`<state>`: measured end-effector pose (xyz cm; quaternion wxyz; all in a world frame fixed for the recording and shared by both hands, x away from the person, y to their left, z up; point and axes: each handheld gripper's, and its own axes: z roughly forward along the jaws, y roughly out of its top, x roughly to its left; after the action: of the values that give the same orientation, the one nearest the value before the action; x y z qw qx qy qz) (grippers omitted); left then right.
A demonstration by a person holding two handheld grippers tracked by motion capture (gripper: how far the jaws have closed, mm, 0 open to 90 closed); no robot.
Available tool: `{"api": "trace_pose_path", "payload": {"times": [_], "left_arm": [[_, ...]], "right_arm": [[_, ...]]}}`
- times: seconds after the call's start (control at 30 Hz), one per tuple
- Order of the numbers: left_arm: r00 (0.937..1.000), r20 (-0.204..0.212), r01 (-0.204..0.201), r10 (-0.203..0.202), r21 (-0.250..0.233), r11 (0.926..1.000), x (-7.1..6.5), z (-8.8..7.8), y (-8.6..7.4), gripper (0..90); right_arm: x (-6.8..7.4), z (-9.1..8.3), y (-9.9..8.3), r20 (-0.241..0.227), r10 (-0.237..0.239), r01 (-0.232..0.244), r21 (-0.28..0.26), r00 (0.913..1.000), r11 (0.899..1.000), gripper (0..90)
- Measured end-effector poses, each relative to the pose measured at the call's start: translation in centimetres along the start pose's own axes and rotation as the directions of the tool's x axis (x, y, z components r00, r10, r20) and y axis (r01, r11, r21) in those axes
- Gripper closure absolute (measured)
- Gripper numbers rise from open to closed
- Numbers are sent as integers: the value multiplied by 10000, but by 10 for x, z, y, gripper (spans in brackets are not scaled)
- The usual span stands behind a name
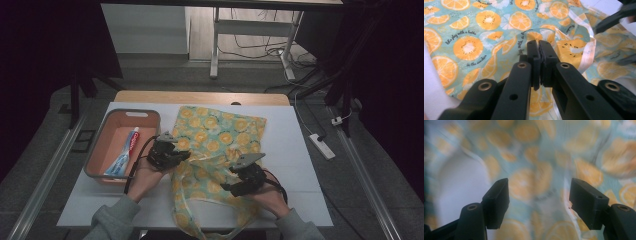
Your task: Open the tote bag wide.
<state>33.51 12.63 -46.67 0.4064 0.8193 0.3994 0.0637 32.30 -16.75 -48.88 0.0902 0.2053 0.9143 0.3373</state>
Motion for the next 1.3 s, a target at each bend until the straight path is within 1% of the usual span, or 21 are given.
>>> {"api": "trace_pose_path", "payload": {"times": [0.03, 0.17, 0.2, 0.23, 0.27, 0.37, 0.4, 0.47, 0.57, 0.6, 0.63, 0.67, 0.7, 0.73, 0.8, 0.87, 1.0, 1.07, 1.1, 1.17, 1.3], "left_arm": [[10000, -8, 1, -1, 5, 10000, 0, 0, 0, 861], [10000, -2, -7, 7, -15, 10000, 1, -1, 0, 862], [10000, 6, 16, -16, -18, 10000, 1, 0, 0, 862], [10000, 0, 25, -25, -3, 10000, 2, 0, 0, 861], [10000, 16, 26, -26, 17, 10000, 2, 1, 0, 861], [10000, 18, 4, -4, 18, 10000, 1, 1, 0, 861], [10000, 18, 8, -8, -5, 10000, 1, 0, 0, 859], [10000, -5, 27, -27, -79, 10000, 1, -1, 0, 856], [10000, -26, 65, -66, -157, 9999, 2, -2, 0, 856], [10000, 3, 81, -81, -191, 9998, 2, -3, 0, 855], [9999, 41, 95, -94, -231, 9997, 2, -3, 0, 855], [10000, 35, 93, -92, -285, 9995, 2, -4, 0, 850], [9999, 29, 102, -101, -333, 9994, 2, -5, 0, 850], [9999, 64, 128, -125, -400, 9991, 1, -6, 0, 841], [9999, 127, 103, -97, -501, 9987, 1, -9, 1, 837], [9998, 152, 143, -133, -634, 9979, 0, -11, 2, 834], [9996, 252, 165, -142, -951, 9953, 0, -18, 3, 811], [9997, 233, 106, -81, -1090, 9940, -2, -22, 3, 721], [9998, 198, 47, -23, -1187, 9929, -3, -24, 3, 721], [9996, 235, -136, 172, -1450, 9893, -5, -33, 3, 634], [9955, 562, -653, 767, -1809, 9813, -15, -57, -1, 614]], "right_arm": [[-2, 9, -4, 115, 32, -36, 326, 9999, 9995, 344], [-2, 14, -8, 193, -127, 113, 686, 9997, 9976, 402], [0, 16, -9, 344, -334, 304, 847, 9989, 9959, 442], [0, 17, -10, 478, -444, 388, 1110, 9979, 9931, 555], [-1, 19, -10, 482, -398, 337, 1218, 9980, 9920, 603], [-3, 19, -12, 815, -527, 414, 1344, 9953, 9901, 681], [-6, 18, -13, 798, -383, 284, 1212, 9961, 9922, 805], [-7, 14, -12, 756, -316, 232, 1101, 9966, 9936, 878], [-7, 6, -9, 476, -195, 156, 815, 9987, 9966, 888], [-5, -5, -4, 565, -240, 224, 295, 9981, 9993, 892], [-5, -5, -4, 565, -240, 224, 295, 9981, 9993, 892], [-5, -20, 3, 340, -115, 131, -478, 9994, 9988, 894], [-5, -20, 3, 340, -115, 131, -478, 9994, 9988, 894], [-5, -35, 10, 197, -69, 91, -1156, 9998, 9933, 896], [-4, -40, 13, 172, -124, 146, -1335, 9998, 9909, 896], [-3, -54, 21, 231, -256, 296, -1917, 9994, 9810, 896], [-5, -72, 35, 29, -147, 149, -2937, 9999, 9558, 896], [-10, -73, 40, 196, -43, 101, -3089, 9998, 9510, 896], [-10, -73, 40, 196, -43, 101, -3089, 9998, 9510, 896], [-17, -67, 38, 115, 250, -203, -3034, 9996, 9526, 896], [-20, -62, 35, 120, 347, -297, -2899, 9993, 9566, 897]]}}
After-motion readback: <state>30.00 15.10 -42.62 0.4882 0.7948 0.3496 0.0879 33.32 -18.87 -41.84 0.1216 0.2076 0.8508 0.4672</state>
